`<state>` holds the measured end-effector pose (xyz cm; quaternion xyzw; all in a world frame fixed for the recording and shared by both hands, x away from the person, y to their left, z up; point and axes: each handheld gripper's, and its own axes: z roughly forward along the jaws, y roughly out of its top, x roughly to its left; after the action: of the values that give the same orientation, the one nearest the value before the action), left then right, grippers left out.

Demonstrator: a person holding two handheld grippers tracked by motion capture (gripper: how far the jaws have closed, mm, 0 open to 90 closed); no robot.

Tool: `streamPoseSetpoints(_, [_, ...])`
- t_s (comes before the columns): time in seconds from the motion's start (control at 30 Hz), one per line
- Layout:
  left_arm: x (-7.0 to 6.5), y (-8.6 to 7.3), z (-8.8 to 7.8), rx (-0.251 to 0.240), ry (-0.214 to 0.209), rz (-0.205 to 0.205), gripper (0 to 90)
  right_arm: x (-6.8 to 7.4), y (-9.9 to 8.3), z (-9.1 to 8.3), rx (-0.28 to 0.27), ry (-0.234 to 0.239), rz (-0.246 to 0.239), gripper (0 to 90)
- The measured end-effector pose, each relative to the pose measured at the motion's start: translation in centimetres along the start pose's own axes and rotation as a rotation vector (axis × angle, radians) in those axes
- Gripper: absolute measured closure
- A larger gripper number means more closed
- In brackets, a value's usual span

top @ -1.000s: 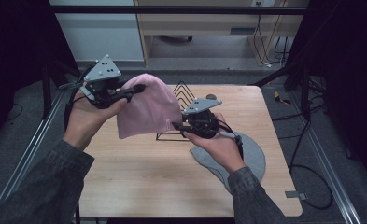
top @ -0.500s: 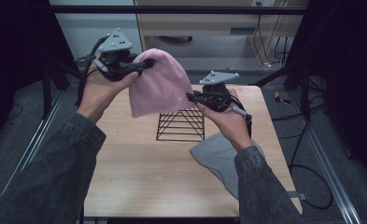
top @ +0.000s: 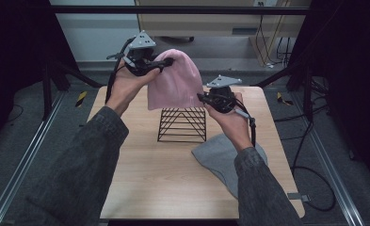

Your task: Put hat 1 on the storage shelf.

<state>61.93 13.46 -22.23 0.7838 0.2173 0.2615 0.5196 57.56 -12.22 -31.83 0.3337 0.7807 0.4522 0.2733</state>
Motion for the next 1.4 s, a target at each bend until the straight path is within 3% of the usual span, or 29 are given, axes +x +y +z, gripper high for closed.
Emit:
streamPoseSetpoints(0.43, [-1.6, -2.1, 1.5, 0.011, -0.018, 0.02, 71.4, 1.0, -3.1, 0.2, 0.013, 0.003, -0.024, 81.6])
streamPoseSetpoints(0.67, [-2.5, -3.7, 1.9, 0.016, -0.032, 0.003, 70.4, 1.2, -4.8, -0.1, 0.037, -0.004, -0.047, 81.7])
streamPoseSetpoints(0.87, [-3.7, -4.6, 1.9, 0.055, -0.05, 0.04, 70.6, 1.7, -6.1, -0.1, 0.082, 0.009, -0.07, 82.0])
streamPoseSetpoints(1.0, [-4.0, -5.0, 1.9, 0.07, -0.052, 0.038, 70.5, 1.6, -6.6, 0.1, 0.103, 0.021, -0.055, 82.1])
streamPoseSetpoints(1.17, [-4.8, -6.0, 2.3, 0.126, -0.057, 0.05, 70.7, 1.6, -7.3, 0.8, 0.161, 0.035, -0.043, 82.1])
streamPoseSetpoints(1.4, [-5.0, -6.8, 2.2, 0.124, -0.063, 0.021, 72.1, 1.8, -7.5, 1.0, 0.182, 0.055, -0.025, 81.3])
